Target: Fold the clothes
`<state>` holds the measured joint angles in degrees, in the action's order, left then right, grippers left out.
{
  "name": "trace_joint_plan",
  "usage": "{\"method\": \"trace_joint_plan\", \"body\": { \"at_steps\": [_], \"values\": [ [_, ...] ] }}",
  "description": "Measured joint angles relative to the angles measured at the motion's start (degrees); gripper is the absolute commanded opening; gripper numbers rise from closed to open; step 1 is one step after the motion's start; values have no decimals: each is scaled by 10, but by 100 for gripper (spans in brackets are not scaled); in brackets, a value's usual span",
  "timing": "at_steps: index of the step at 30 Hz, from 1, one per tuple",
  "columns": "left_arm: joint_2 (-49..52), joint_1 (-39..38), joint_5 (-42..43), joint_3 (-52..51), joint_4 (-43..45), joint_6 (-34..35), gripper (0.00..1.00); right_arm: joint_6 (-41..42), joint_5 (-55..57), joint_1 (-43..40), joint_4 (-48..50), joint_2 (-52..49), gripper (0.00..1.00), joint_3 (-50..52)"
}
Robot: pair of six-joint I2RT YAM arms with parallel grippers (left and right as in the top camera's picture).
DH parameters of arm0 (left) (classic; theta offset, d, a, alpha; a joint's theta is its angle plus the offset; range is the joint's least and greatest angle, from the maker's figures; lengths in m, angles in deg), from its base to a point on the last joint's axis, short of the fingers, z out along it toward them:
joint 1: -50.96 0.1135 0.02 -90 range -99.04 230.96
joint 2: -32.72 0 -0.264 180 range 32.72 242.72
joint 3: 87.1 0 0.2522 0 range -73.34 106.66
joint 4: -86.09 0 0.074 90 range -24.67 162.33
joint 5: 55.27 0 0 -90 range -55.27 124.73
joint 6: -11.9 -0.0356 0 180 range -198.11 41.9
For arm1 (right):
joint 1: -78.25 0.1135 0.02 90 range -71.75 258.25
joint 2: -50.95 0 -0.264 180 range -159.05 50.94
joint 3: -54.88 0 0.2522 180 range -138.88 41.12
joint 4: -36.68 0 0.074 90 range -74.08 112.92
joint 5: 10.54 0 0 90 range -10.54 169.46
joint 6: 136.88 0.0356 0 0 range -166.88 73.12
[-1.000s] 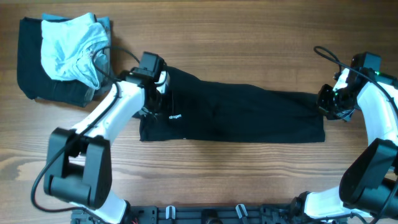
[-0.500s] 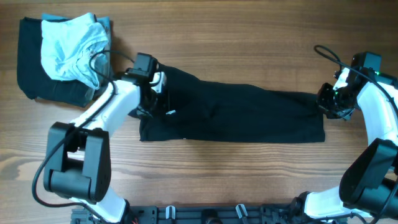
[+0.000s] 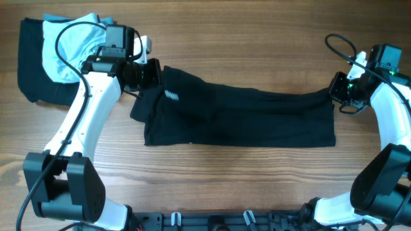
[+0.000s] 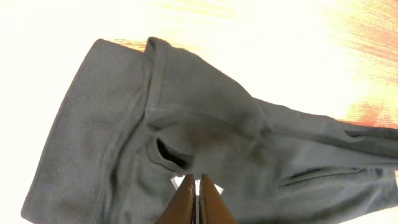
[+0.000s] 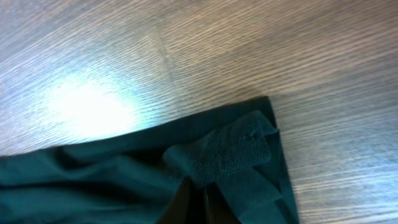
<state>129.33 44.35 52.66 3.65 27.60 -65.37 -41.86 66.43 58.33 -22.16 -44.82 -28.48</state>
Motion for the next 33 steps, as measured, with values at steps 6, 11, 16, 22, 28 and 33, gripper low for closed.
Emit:
{"method": "trace_joint_plan", "body": {
  "at_steps": [6,11,16,22,28,33],
  "values": [
    [0,1,0,0,-20,0,4,2,-4,0,-80,0,4,-3],
    [0,0,0,0,-61,-3,40,5,5,0,-115,0,4,-3],
    [1,-19,-19,-7,-60,-21,59,5,6,0,-108,0,4,-3],
    [43,-58,-38,-58,3,-26,59,5,6,0,-106,0,4,-3],
    [89,-67,-50,-74,13,-30,36,5,6,0,-107,0,4,-3],
    [90,-67,-55,-74,24,-31,4,7,6,0,-107,0,4,-3]
  ]
}}
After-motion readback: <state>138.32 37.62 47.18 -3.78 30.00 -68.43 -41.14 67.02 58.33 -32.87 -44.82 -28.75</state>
